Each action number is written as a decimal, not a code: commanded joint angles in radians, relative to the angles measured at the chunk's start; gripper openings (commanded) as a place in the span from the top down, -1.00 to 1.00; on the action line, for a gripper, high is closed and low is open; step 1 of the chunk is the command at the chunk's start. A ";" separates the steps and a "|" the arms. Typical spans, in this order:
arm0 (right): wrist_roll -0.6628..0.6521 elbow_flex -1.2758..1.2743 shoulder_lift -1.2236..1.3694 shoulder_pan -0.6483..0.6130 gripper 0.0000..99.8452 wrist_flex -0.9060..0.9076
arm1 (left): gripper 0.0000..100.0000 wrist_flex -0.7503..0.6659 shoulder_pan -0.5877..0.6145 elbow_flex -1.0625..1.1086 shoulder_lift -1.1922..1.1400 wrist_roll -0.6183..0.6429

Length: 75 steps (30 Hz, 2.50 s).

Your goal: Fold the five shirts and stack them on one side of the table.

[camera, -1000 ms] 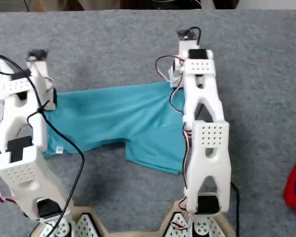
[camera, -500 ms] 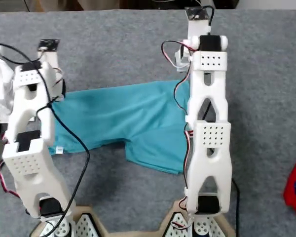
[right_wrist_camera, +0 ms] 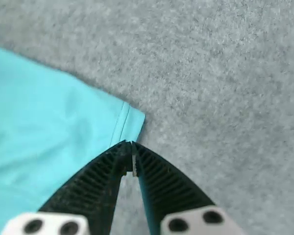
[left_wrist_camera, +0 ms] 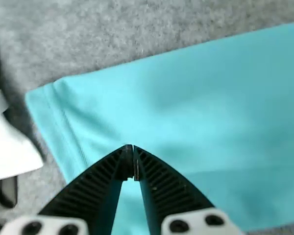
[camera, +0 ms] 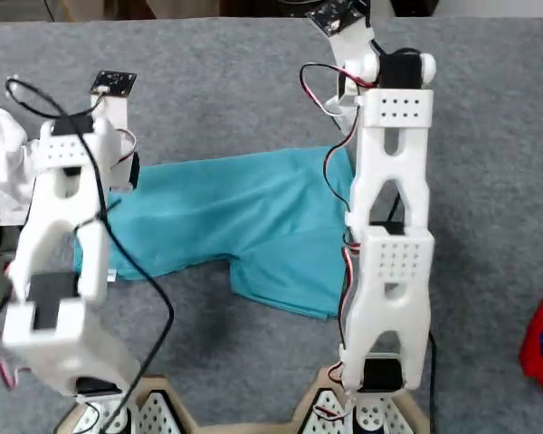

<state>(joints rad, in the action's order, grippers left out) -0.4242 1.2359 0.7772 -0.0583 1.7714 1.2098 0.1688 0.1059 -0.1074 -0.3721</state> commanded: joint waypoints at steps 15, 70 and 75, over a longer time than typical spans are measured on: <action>-0.479 -1.310 -0.951 -0.294 0.98 -0.107 | 0.96 -0.077 0.394 0.528 0.777 -0.002; -0.284 -2.368 -1.152 -0.624 0.62 -0.807 | 0.96 0.115 0.655 0.520 0.783 -0.006; -0.285 -2.384 -1.152 -0.621 0.66 -0.802 | 0.96 0.117 0.658 0.503 0.785 -0.006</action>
<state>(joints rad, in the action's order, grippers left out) -0.6989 -1.1070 -0.3751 -0.6598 0.9705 1.3357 0.8239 0.6414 0.6490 -0.3721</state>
